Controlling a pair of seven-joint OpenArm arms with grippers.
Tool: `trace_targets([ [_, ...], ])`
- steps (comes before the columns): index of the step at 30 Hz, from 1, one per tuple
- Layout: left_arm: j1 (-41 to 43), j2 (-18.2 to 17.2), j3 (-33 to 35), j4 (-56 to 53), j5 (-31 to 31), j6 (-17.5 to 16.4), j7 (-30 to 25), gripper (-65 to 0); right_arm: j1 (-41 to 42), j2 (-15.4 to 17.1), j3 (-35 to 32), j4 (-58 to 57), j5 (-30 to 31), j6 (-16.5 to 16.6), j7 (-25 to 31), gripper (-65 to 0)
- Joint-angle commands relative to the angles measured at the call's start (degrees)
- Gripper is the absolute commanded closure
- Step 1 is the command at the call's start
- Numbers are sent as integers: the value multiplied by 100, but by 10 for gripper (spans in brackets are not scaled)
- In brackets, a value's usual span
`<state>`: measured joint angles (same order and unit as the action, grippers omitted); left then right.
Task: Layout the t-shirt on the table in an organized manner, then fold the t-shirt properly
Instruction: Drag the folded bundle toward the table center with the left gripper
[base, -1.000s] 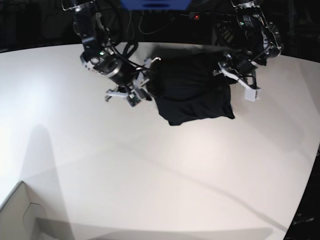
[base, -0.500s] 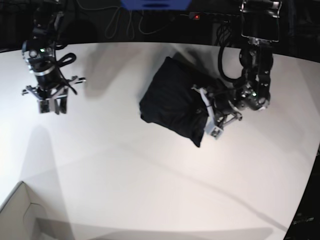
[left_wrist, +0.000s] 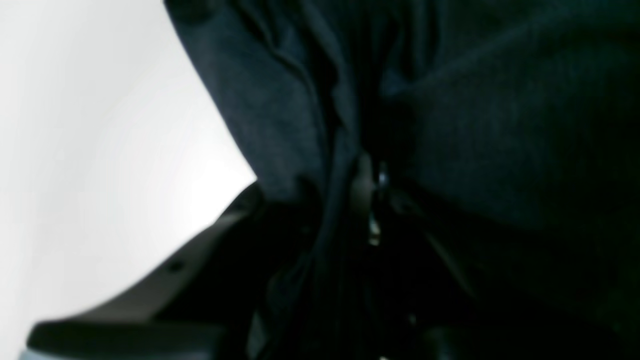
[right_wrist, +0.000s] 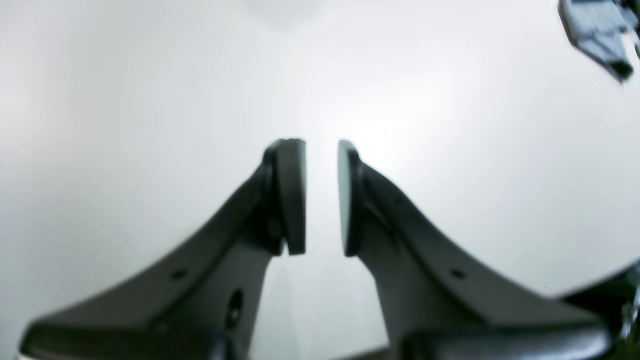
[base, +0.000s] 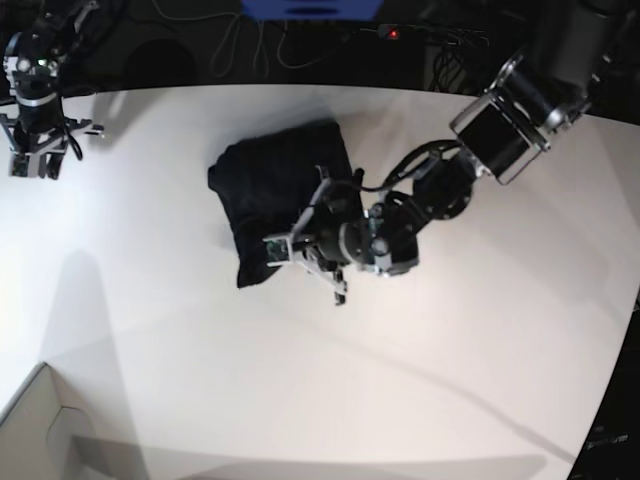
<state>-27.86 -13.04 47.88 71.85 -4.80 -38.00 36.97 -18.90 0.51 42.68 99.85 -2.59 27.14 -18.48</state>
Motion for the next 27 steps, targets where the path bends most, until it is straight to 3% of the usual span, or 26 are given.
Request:
trace_targets([
  [1,-190,-2,87,-43,89,-187,61,-2,21,32,150,103,70,7,147,-101],
  [11,-375,684,236,-377,1794,-200,-361,-4,-172,-144,493,120,70,7,173,-102],
  [21,-375,754,210,-377,2005,-200,-370,-13,-190,-443,502,120,70,7,173,-102],
  [24,-419,737,201,-289,2005,-200,-352,-98,-163,-495,493,129,70,7,173,-102],
  [27,-551,702,210,-166,2005,-200,-308,-232,-163,-504,466,226,70,7,138,-102],
])
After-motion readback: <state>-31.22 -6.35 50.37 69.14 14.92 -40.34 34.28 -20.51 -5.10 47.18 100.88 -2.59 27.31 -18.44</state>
